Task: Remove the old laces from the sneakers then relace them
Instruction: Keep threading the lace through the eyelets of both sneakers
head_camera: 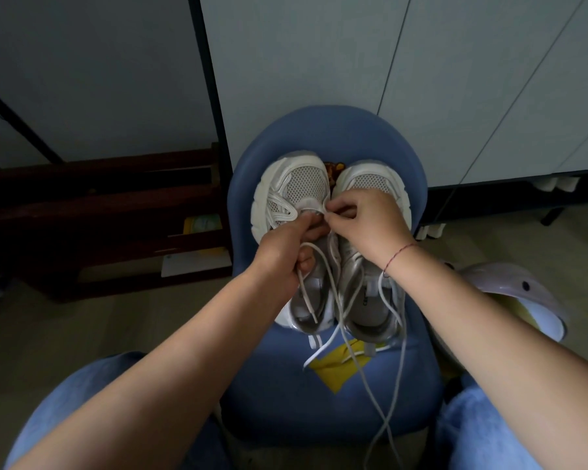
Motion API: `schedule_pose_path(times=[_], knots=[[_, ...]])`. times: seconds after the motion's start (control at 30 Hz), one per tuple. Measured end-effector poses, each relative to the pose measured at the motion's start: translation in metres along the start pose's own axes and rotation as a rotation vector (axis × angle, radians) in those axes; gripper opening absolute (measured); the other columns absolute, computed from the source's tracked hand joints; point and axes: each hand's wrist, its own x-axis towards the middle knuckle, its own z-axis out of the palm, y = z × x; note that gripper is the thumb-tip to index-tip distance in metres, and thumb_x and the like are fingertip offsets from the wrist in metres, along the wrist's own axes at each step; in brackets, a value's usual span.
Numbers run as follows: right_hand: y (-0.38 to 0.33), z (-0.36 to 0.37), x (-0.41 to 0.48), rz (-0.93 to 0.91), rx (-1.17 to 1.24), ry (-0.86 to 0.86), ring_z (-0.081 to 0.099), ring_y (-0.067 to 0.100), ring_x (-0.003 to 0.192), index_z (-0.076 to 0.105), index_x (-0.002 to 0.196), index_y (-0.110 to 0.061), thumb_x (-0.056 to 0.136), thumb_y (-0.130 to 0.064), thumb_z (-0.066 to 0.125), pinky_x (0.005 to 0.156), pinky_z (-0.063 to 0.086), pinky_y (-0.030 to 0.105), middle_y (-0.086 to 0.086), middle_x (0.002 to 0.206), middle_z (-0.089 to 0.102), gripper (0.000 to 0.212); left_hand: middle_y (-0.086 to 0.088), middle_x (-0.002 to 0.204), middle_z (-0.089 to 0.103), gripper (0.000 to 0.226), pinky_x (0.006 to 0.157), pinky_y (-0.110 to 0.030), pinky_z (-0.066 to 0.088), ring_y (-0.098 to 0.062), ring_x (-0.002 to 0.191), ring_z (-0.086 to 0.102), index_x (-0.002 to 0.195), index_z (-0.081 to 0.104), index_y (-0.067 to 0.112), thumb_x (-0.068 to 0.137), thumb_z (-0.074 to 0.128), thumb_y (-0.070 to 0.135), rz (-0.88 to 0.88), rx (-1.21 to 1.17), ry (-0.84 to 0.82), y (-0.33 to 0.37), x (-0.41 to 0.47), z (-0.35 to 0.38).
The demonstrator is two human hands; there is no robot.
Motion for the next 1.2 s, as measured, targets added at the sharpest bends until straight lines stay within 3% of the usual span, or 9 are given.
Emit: schedule_pose_path(times=[0.27,0.47,0.6,0.77,0.9,1.03,1.13,1.2], knots=[[0.007,-0.001,0.004,-0.009,0.049,-0.027,0.057,-0.007,0.07,0.074,0.096,-0.013,0.083,-0.012,0.07,0.067,0.042,0.003,-0.012,0.08,0.063,0.014,-0.008,0.08,0.07,0.017,0.031,-0.014,0.025,-0.002,0.029,0.029,0.089,0.063,0.007,0.099,0.056,0.017,0.082,0.017,0.157,-0.008,0.013,0.007],[0.008,-0.003,0.005,-0.003,0.089,-0.057,0.06,-0.006,0.072,0.074,0.096,-0.013,0.083,-0.014,0.071,0.07,0.046,0.007,-0.01,0.082,0.066,0.014,-0.01,0.079,0.067,0.012,0.033,-0.015,0.025,-0.004,0.029,0.03,0.091,0.067,0.004,0.095,0.06,0.013,0.088,0.029,0.186,-0.007,0.009,0.006],[0.008,-0.004,0.005,0.014,0.098,-0.063,0.061,-0.001,0.074,0.073,0.098,-0.013,0.083,-0.016,0.071,0.072,0.047,0.009,-0.007,0.084,0.067,0.016,-0.006,0.064,0.066,0.011,0.034,-0.017,0.026,-0.006,0.03,0.032,0.084,0.069,0.0,0.09,0.067,0.008,0.152,0.175,0.202,-0.006,-0.006,0.001],[0.01,-0.005,0.005,0.01,0.096,-0.049,0.058,-0.004,0.071,0.073,0.098,-0.012,0.083,-0.017,0.071,0.068,0.044,0.005,-0.006,0.084,0.067,0.016,-0.015,0.074,0.067,0.017,0.033,-0.016,0.026,-0.004,0.031,0.032,0.084,0.068,-0.005,0.094,0.059,0.005,0.144,0.481,-0.03,0.002,-0.03,-0.021],[0.009,-0.004,0.003,-0.005,0.091,-0.032,0.06,0.0,0.073,0.073,0.099,-0.011,0.083,-0.016,0.071,0.069,0.044,0.005,-0.006,0.086,0.066,0.017,-0.013,0.076,0.071,0.017,0.036,-0.015,0.022,-0.004,0.036,0.029,0.081,0.068,0.002,0.094,0.058,0.006,-0.029,0.716,-0.215,-0.002,-0.041,-0.044],[0.008,-0.004,0.001,-0.031,0.071,-0.014,0.057,-0.002,0.07,0.073,0.098,-0.01,0.083,-0.015,0.07,0.065,0.04,-0.001,-0.007,0.084,0.065,0.016,-0.01,0.079,0.073,0.017,0.037,-0.015,0.021,-0.003,0.035,0.028,0.085,0.066,0.001,0.097,0.054,0.005,-0.173,0.79,-0.346,-0.01,-0.048,-0.056],[0.008,-0.003,0.0,-0.046,0.049,-0.017,0.055,-0.004,0.071,0.073,0.1,-0.011,0.083,-0.017,0.07,0.066,0.038,0.001,-0.008,0.085,0.064,0.018,-0.006,0.08,0.074,0.017,0.037,-0.015,0.021,-0.002,0.035,0.028,0.089,0.07,0.004,0.097,0.058,0.015,-0.047,0.782,-0.223,-0.003,-0.053,-0.05],[0.009,-0.003,0.0,-0.052,0.048,-0.017,0.053,-0.008,0.069,0.073,0.101,-0.011,0.083,-0.018,0.07,0.066,0.038,0.002,-0.009,0.084,0.063,0.019,0.004,0.063,0.069,0.023,0.036,-0.015,0.023,-0.003,0.037,0.03,0.085,0.072,0.007,0.095,0.062,0.025,0.118,0.836,-0.083,0.003,-0.052,-0.043]])
